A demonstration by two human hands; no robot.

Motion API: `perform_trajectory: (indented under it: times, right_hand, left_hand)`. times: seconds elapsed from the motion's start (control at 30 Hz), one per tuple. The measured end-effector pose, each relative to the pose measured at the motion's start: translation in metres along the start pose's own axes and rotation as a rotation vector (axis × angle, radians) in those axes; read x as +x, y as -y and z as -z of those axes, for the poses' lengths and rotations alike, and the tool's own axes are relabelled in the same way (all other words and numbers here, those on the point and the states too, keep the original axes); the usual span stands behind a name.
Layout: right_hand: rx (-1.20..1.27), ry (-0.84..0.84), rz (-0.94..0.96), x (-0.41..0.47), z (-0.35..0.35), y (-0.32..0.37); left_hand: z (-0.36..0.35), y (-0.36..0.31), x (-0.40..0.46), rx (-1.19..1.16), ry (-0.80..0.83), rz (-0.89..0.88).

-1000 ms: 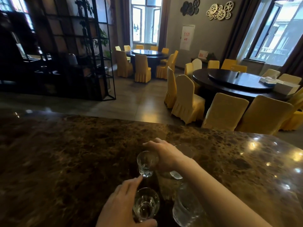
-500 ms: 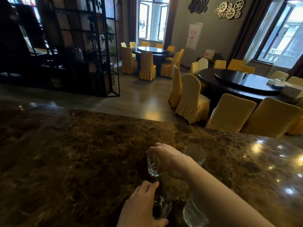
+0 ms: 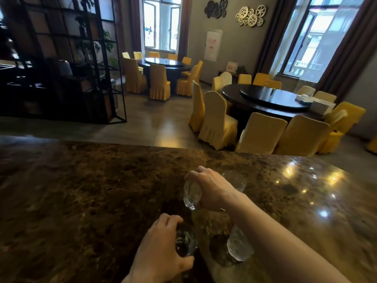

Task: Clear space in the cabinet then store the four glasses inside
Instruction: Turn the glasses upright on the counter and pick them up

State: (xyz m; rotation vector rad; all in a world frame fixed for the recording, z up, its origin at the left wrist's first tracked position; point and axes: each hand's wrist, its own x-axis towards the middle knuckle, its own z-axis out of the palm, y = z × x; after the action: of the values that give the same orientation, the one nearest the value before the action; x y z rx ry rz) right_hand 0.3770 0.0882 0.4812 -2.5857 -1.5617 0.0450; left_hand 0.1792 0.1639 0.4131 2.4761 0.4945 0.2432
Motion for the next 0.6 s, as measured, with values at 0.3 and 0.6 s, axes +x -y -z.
perform_trajectory:
  times: [0.3,0.6]
  right_hand:
    - [0.000,-0.044,-0.095,-0.090,0.034,0.027]
    - [-0.005,-0.013,-0.091,-0.186,0.026,0.046]
  left_hand:
    - [0.051,0.019,-0.034,0.055,-0.078,-0.058]
    - [0.050,-0.018,-0.092,0.133,-0.129,-0.055]
